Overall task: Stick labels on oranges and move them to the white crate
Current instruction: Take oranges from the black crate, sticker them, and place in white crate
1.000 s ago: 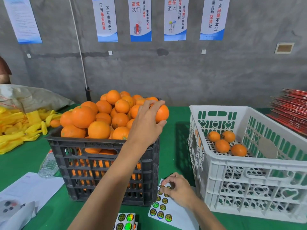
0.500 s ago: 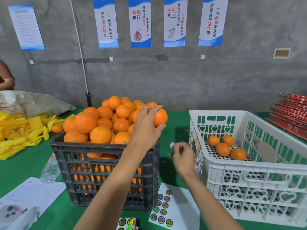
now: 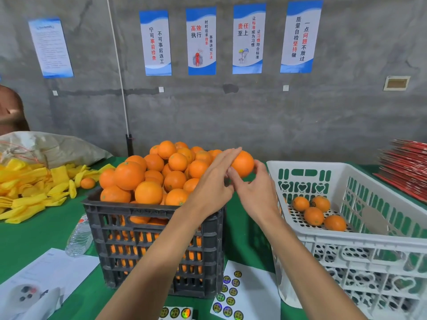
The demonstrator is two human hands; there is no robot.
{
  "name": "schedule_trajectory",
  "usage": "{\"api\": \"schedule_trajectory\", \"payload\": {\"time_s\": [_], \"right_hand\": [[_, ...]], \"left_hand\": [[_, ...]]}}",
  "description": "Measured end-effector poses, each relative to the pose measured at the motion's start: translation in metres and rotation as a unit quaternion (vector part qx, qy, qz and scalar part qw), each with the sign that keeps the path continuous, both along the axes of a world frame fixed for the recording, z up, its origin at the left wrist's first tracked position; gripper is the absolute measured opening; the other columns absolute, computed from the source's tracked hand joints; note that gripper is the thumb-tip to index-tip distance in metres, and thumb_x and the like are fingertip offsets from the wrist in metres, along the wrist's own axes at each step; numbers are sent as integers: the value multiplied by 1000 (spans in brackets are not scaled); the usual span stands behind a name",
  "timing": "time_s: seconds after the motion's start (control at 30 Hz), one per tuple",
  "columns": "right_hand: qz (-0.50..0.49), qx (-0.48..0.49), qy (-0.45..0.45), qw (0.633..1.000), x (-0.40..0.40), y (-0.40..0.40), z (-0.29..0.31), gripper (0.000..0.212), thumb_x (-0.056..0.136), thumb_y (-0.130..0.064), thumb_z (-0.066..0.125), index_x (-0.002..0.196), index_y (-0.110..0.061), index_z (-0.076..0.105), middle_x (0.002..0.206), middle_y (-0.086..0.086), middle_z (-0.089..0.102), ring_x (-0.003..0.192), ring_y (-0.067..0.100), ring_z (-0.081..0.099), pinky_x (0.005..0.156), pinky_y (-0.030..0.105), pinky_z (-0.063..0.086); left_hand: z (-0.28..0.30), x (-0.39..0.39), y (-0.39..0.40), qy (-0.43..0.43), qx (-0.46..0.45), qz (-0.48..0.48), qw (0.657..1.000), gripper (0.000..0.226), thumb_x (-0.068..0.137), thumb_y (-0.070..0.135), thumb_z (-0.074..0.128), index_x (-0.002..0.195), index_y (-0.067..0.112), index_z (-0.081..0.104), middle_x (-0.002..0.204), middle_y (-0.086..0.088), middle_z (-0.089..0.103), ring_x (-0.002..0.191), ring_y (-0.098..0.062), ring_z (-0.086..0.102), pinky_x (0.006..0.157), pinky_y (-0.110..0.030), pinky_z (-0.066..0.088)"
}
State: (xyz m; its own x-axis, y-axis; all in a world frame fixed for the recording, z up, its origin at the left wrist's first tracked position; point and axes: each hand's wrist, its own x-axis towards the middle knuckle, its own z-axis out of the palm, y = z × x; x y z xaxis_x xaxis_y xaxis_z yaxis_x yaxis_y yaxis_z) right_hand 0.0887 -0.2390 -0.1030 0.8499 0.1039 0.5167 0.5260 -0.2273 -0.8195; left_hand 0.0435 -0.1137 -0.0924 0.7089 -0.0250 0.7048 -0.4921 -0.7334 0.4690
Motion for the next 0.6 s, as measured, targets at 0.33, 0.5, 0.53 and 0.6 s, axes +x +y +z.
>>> {"api": "schedule_trajectory", "payload": {"time_s": [0.33, 0.5, 0.53, 0.6], "right_hand": [[-165, -191, -8, 968, 48, -77, 2, 33, 98, -2, 53, 130, 0, 61, 134, 20, 57, 116, 35, 59, 96, 37, 46], [-118, -283, -64, 950, 31, -66, -11, 34, 97, 2, 50, 129, -3, 63, 134, 15, 58, 115, 35, 60, 99, 43, 48], [-98, -320, -87, 938, 25, -63, -14, 35, 95, 4, 50, 127, -4, 64, 130, 14, 59, 112, 34, 61, 96, 45, 51], [-58, -400, -138, 904, 13, -55, -25, 37, 88, 8, 54, 120, -7, 65, 120, 11, 62, 105, 33, 65, 88, 44, 54]], "left_hand": [[49, -42, 63, 444, 151, 316, 825, 60, 84, 51, 76, 133, 22, 57, 135, -5, 59, 120, -28, 57, 89, -33, 46], [55, -39, 58, 463, 188, 313, 808, 57, 83, 44, 79, 130, 17, 62, 137, -7, 59, 121, -30, 57, 99, -43, 51], [56, -39, 57, 471, 197, 311, 802, 57, 83, 42, 80, 131, 16, 62, 138, -7, 58, 122, -32, 57, 101, -46, 51], [58, -40, 58, 477, 201, 298, 802, 55, 82, 39, 81, 129, 15, 64, 137, -7, 59, 122, -33, 57, 102, -49, 50]]}}
